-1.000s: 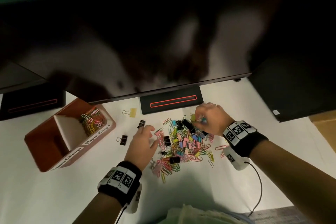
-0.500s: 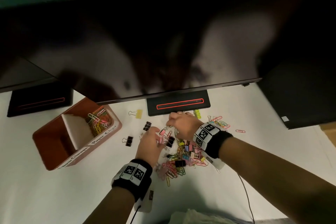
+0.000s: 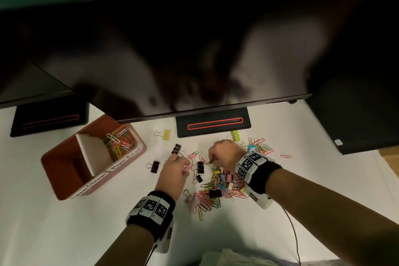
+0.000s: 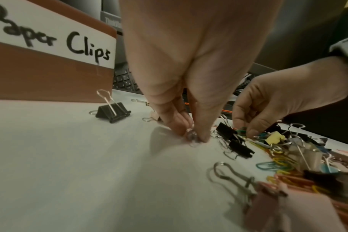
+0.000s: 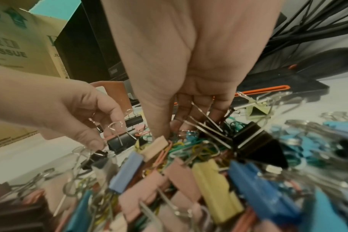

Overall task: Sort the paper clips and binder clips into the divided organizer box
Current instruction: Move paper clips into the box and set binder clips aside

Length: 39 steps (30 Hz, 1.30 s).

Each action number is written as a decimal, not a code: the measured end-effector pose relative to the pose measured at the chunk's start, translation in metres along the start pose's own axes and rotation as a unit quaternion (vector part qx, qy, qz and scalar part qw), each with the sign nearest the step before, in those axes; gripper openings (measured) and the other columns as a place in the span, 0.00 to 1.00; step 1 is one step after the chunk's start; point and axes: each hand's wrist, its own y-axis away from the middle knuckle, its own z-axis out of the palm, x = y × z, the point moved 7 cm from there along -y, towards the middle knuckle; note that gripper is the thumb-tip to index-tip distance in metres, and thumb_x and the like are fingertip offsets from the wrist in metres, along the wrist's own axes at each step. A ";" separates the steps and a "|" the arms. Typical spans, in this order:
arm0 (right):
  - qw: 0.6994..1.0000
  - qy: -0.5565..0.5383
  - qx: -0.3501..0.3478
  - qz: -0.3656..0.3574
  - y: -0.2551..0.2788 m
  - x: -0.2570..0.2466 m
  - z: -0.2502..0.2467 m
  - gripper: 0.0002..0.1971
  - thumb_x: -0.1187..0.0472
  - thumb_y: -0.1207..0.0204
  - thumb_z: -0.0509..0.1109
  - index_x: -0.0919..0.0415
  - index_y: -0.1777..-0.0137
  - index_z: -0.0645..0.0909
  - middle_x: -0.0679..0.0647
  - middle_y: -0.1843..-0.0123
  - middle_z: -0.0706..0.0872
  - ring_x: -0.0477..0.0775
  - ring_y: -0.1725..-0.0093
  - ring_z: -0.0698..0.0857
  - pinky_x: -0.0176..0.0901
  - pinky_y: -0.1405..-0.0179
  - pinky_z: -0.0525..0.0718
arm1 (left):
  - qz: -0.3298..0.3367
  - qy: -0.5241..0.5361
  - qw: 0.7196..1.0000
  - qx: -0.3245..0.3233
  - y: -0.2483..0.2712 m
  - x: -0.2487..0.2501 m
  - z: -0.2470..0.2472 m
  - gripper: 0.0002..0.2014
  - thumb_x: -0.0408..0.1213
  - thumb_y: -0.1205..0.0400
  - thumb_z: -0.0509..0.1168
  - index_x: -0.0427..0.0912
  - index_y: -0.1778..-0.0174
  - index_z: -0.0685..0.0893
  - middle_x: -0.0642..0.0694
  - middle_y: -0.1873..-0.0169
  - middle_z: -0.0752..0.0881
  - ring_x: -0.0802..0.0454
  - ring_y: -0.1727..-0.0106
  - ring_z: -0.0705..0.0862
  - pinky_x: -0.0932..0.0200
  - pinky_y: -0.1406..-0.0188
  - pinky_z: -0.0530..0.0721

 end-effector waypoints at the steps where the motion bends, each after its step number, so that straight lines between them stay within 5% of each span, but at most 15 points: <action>1: 1.000 0.008 -0.002 0.001 0.001 0.000 0.000 0.10 0.59 0.20 0.63 0.56 0.43 0.82 0.54 0.40 0.83 0.56 0.42 0.81 0.48 0.38 0.76 | 0.002 -0.004 1.000 0.008 -0.001 -0.001 -0.001 0.12 0.24 0.25 0.68 0.40 0.48 0.84 0.45 0.49 0.79 0.50 0.52 0.81 0.60 0.46 0.81; 7: 0.999 0.018 0.035 -0.019 0.004 -0.004 -0.004 0.09 0.58 0.19 0.61 0.55 0.44 0.81 0.52 0.43 0.84 0.56 0.42 0.81 0.49 0.36 0.71 | 0.009 0.009 1.000 0.014 -0.004 -0.004 -0.005 0.10 0.24 0.25 0.66 0.39 0.51 0.85 0.44 0.56 0.83 0.52 0.56 0.82 0.60 0.51 0.82; 11: 0.996 -0.035 0.076 -0.027 0.000 -0.010 -0.017 0.14 0.60 0.20 0.61 0.53 0.36 0.77 0.53 0.42 0.86 0.56 0.44 0.82 0.46 0.44 0.78 | 0.019 0.000 1.000 0.006 -0.003 -0.008 -0.005 0.06 0.26 0.25 0.67 0.40 0.56 0.85 0.45 0.59 0.83 0.51 0.57 0.81 0.57 0.53 0.82; 16: 0.999 -0.018 0.024 -0.035 -0.020 -0.021 -0.015 0.20 0.60 0.20 0.62 0.52 0.28 0.71 0.55 0.39 0.84 0.58 0.40 0.81 0.51 0.40 0.81 | 0.012 -0.003 1.000 -0.004 -0.001 -0.014 -0.007 0.07 0.25 0.24 0.66 0.40 0.56 0.85 0.49 0.60 0.80 0.52 0.57 0.79 0.60 0.54 0.78; 28: 0.999 -0.043 0.030 -0.011 -0.031 -0.027 -0.006 0.10 0.62 0.22 0.65 0.61 0.44 0.83 0.57 0.40 0.79 0.58 0.42 0.81 0.48 0.42 0.81 | 0.052 -0.010 0.999 0.011 0.004 -0.018 -0.014 0.04 0.32 0.21 0.65 0.40 0.56 0.86 0.43 0.59 0.84 0.48 0.58 0.82 0.59 0.56 0.78; 39: 0.995 -0.083 0.022 0.044 -0.022 -0.026 0.001 0.13 0.65 0.24 0.66 0.61 0.40 0.82 0.56 0.41 0.85 0.56 0.42 0.81 0.42 0.45 0.80 | 0.063 0.059 0.996 0.029 0.013 -0.012 -0.033 0.05 0.29 0.23 0.68 0.41 0.56 0.87 0.48 0.59 0.88 0.55 0.58 0.84 0.62 0.54 0.83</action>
